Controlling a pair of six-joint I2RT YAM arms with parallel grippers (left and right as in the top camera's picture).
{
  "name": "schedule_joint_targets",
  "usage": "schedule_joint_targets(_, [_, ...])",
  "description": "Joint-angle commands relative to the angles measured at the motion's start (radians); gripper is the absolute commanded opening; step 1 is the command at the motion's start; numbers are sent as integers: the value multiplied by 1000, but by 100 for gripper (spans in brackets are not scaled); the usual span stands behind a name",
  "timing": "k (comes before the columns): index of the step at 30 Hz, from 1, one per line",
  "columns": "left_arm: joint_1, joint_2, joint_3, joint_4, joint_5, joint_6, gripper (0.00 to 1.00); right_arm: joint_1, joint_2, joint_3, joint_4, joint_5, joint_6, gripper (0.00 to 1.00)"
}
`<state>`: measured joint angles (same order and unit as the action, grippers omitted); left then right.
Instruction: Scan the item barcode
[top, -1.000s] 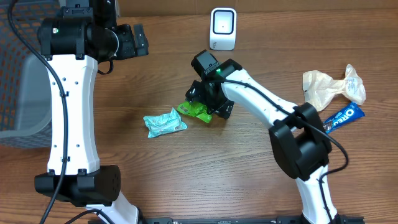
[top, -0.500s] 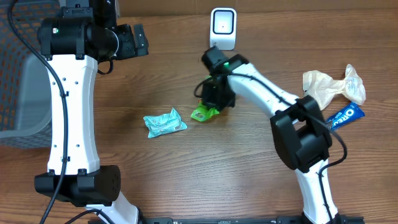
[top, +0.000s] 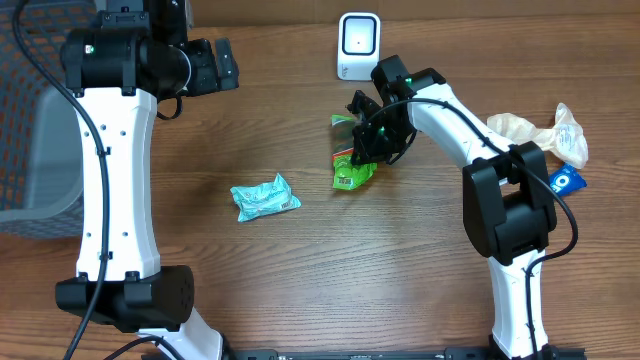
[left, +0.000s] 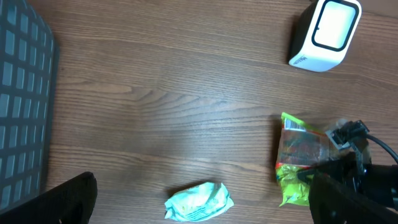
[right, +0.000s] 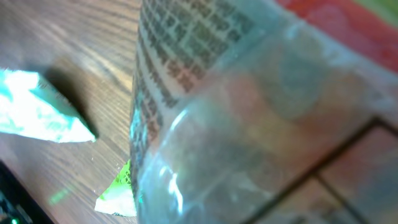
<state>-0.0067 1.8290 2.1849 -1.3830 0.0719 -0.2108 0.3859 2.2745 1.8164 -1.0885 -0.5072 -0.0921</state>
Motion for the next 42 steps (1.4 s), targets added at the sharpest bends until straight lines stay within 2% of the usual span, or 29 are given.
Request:
schedule_joint_targets(1, [0, -17, 3, 3, 6, -14, 100, 0, -88, 31, -8, -119, -163, 4])
schedule_joint_targets(6, [0, -17, 3, 3, 6, -14, 100, -2, -154, 31, -63, -220, -379, 4])
schedule_joint_targets(10, [0, -17, 3, 3, 6, -14, 100, -2, -249, 31, -92, -220, -463, 5])
schedule_joint_targets(19, [0, -17, 3, 3, 6, -14, 100, -2, -551, 31, -42, -208, -469, 4])
schedule_joint_targets(27, [0, -17, 3, 3, 6, -14, 100, -2, -793, 31, -43, -175, -545, 4])
schedule_joint_targets(32, [0, -17, 3, 3, 6, -14, 100, -2, -840, 31, -44, -77, -562, 4])
schedule_joint_targets(42, [0, -17, 3, 3, 6, -14, 100, -2, -837, 31, -40, -45, -570, 4])
